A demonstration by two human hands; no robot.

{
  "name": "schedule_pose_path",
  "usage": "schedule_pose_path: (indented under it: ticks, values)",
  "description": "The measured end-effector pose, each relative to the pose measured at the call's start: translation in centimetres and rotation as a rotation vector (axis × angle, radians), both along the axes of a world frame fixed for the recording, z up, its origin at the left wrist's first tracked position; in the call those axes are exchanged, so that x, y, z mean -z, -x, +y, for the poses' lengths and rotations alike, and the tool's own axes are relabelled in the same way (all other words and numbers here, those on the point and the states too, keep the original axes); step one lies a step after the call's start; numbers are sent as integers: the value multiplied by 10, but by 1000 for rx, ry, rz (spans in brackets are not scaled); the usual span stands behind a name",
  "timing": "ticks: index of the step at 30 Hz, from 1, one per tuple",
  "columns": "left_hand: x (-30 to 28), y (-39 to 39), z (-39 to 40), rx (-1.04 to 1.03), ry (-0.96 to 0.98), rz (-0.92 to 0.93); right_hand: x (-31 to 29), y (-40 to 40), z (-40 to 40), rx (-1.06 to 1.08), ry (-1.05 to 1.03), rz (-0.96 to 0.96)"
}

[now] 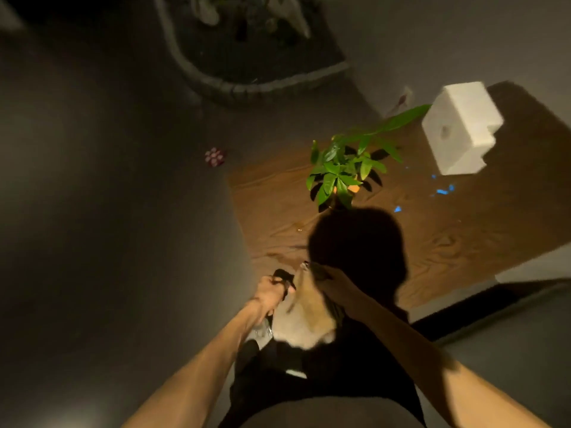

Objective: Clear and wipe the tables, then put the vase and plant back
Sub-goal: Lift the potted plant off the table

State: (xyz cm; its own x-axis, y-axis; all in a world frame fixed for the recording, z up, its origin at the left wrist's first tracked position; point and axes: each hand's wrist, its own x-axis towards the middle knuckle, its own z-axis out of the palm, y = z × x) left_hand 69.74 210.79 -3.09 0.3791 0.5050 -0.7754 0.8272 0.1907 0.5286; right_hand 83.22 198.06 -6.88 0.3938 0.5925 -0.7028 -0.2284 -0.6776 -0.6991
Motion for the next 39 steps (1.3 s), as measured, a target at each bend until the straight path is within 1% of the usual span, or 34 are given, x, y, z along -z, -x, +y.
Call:
schedule_pose_path:
  ticks: [1, 3, 6, 9, 12, 15, 16, 19, 21, 23, 25, 27, 29, 32, 36, 39]
  values:
    - [3, -3, -10, -49, -3, 43, 7, -11, 0, -92, 16, 1]
    - [4, -7, -29, -99, -10, 91, 8, -24, 1, -177, 32, 25]
    - [7, -10, -58, -188, 53, 129, 3, -37, 6, -223, 113, 40]
    - [8, -9, -78, -259, 92, 147, 4, -42, 8, -302, 149, 112]
    - [16, -14, -86, -314, 83, 139, 10, -47, 12, -304, 145, 209]
    - [27, -18, -92, -368, 59, 116, 22, -50, 11, -374, 157, 255]
    - [29, -18, -94, -375, 70, 106, 29, -51, 10, -406, 173, 238]
    - [38, -19, -100, -374, 93, 88, 38, -55, 8, -559, 231, 48]
    - [41, -21, -100, -397, 93, 66, 42, -60, 9, -602, 237, -38]
    - [40, -26, -98, -441, 133, 17, 45, -65, 9, -638, 237, -88]
    - [38, -32, -92, -461, 176, 10, 45, -73, 12, -674, 225, -119]
    - [35, -39, -80, -462, 183, 8, 40, -80, 16, -642, 218, -142]
    - [32, -48, -66, -452, 151, -4, 34, -87, 20, -611, 210, -200]
    - [16, -72, -43, -436, 127, -100, 18, -103, 27, -578, 185, -289]
    - [2, -109, -19, -381, 17, -197, -5, -132, 30, -526, 114, -396]
    - [1, -135, -15, -344, 15, -223, -29, -155, 23, -437, 70, -411]
